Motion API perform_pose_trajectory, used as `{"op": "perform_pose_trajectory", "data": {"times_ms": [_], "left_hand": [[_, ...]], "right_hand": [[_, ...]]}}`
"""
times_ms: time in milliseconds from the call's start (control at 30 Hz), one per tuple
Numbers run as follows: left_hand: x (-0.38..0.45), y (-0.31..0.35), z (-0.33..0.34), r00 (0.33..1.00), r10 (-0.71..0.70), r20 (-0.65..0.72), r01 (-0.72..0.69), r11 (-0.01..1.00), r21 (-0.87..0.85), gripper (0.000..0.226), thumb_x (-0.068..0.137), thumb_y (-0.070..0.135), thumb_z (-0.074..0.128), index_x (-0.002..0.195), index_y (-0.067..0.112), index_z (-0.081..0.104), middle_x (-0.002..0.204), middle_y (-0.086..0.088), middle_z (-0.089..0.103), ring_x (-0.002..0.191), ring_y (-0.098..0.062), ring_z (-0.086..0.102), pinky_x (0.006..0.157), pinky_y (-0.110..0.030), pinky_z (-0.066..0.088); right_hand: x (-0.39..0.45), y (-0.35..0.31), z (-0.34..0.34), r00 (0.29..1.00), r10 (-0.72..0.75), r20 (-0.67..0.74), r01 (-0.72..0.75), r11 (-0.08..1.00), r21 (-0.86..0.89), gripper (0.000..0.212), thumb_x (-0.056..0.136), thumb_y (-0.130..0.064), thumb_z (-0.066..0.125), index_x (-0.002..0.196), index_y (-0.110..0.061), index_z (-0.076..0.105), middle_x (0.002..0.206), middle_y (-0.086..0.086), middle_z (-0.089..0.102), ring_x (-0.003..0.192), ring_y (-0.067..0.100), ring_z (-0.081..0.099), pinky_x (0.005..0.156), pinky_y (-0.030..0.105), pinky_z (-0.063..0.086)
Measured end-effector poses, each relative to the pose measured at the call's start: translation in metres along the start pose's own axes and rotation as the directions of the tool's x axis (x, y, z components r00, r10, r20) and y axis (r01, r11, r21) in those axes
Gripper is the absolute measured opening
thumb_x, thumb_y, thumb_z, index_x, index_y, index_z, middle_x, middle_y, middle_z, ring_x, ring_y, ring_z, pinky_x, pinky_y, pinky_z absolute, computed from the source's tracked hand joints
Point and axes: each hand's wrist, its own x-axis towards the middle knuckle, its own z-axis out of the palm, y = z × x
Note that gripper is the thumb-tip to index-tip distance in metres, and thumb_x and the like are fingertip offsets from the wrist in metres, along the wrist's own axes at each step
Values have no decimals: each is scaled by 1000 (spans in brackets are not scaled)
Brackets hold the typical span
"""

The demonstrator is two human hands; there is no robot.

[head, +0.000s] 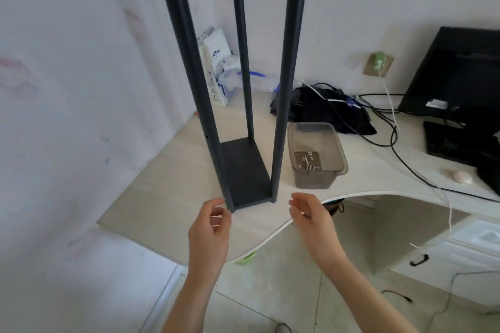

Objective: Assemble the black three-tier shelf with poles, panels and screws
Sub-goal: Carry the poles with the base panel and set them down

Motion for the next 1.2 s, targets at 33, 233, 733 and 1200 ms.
{"op": "perform_pose_trajectory", "data": {"times_ms": [33, 233, 733, 1200], "left_hand": [[12, 7, 3, 999, 7, -43, -7, 1000, -3, 24, 98, 17, 63, 111, 36, 57, 95, 20, 64, 88, 0, 63, 67, -3, 45], [71, 47, 14, 971, -4, -238, -27, 992, -126, 39, 94, 26, 69, 126, 37, 49, 113, 24, 54, 99, 1, 59, 67, -4, 47], [126, 92, 14, 951, 165, -261, -249, 911, -330, 25, 96, 23, 65, 107, 46, 60, 89, 5, 69, 85, -12, 69, 78, -11, 50], [150, 93, 28, 892, 165, -420, -298, 914, -275, 14, 92, 40, 64, 86, 30, 57, 61, 6, 57, 52, -10, 56, 53, -14, 48]], "right_hand": [[14, -7, -2, 1000, -20, 4, 20, 1000, -7, 24, 98, -11, 55, 118, -24, 58, 111, -9, 64, 108, 5, 60, 80, 14, 47], [88, -52, -15, 992, -121, 27, 122, 992, -26, 31, 99, -20, 58, 129, -26, 51, 115, -14, 59, 111, 6, 56, 86, 14, 41], [147, -116, -2, 933, -356, 61, 329, 908, 261, 27, 98, -22, 59, 119, -38, 53, 105, -17, 68, 101, -1, 64, 82, 15, 53], [161, -128, 8, 879, -472, 72, 440, 858, 265, 13, 105, -22, 43, 115, -27, 48, 76, 0, 58, 74, 13, 59, 76, 22, 52]]}}
